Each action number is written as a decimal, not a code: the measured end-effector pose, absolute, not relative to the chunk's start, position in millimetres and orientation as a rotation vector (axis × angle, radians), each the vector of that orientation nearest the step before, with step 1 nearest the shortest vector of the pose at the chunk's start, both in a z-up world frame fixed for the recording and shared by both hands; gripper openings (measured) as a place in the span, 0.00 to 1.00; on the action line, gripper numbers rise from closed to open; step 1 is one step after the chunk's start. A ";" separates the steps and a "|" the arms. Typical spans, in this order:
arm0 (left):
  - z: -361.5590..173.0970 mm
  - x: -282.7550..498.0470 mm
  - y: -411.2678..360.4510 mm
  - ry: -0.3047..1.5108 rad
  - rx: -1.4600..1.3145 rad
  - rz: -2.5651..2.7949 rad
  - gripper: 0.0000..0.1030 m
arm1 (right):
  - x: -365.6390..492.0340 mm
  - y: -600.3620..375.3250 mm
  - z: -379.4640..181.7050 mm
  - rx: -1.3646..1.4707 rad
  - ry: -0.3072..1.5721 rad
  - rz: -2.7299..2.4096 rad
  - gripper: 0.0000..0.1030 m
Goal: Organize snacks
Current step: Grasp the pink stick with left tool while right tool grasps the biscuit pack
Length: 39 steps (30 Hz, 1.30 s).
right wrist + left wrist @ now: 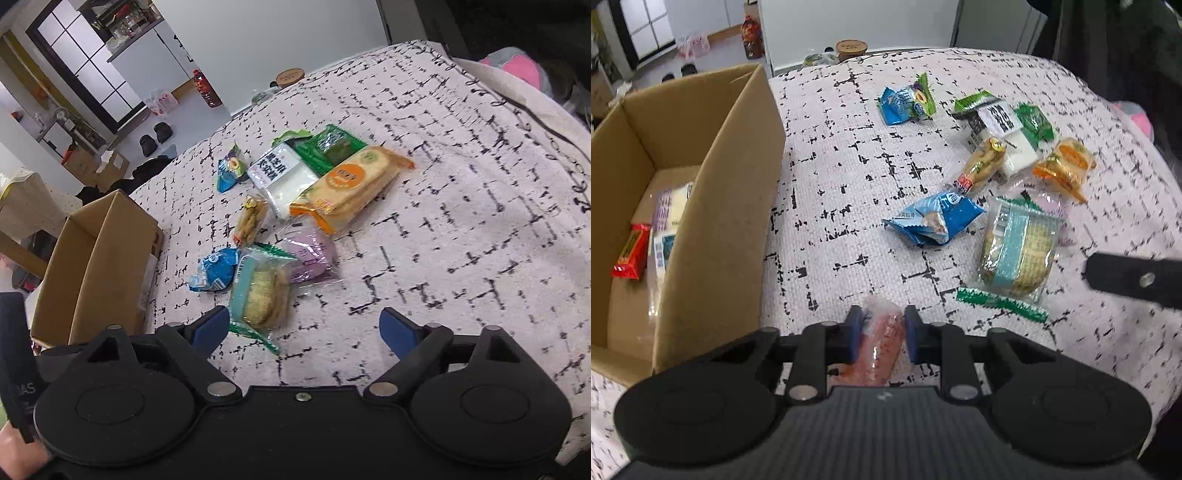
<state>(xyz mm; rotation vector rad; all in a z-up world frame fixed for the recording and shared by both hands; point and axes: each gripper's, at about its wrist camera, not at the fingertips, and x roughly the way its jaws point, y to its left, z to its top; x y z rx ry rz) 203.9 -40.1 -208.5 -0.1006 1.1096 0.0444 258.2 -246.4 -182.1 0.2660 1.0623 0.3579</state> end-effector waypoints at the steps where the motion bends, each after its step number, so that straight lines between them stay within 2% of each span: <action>1: -208.1 203.8 -38.2 1.108 -0.117 0.046 0.21 | 258.8 -243.8 -183.3 0.270 1.065 0.361 0.78; 7: -198.2 201.9 -33.0 1.075 -0.172 0.031 0.20 | 263.4 -230.7 -188.3 0.281 1.075 0.367 0.71; 20: -179.4 209.2 -26.3 1.011 -0.193 0.059 0.20 | 278.5 -199.4 -203.6 0.275 1.092 0.305 0.66; 23: -177.9 210.6 -25.7 1.006 -0.196 0.070 0.20 | 279.0 -194.6 -210.1 0.259 1.098 0.283 0.39; 28: -169.3 209.3 -24.6 0.983 -0.210 0.075 0.20 | 274.3 -194.9 -198.0 0.264 1.069 0.311 0.23; 32: -158.3 207.6 -21.9 0.958 -0.222 0.075 0.20 | 272.2 -198.1 -186.0 0.267 1.037 0.318 0.18; 39: -136.6 205.0 -14.2 0.904 -0.241 0.082 0.20 | 267.3 -198.5 -168.8 0.277 0.991 0.335 0.17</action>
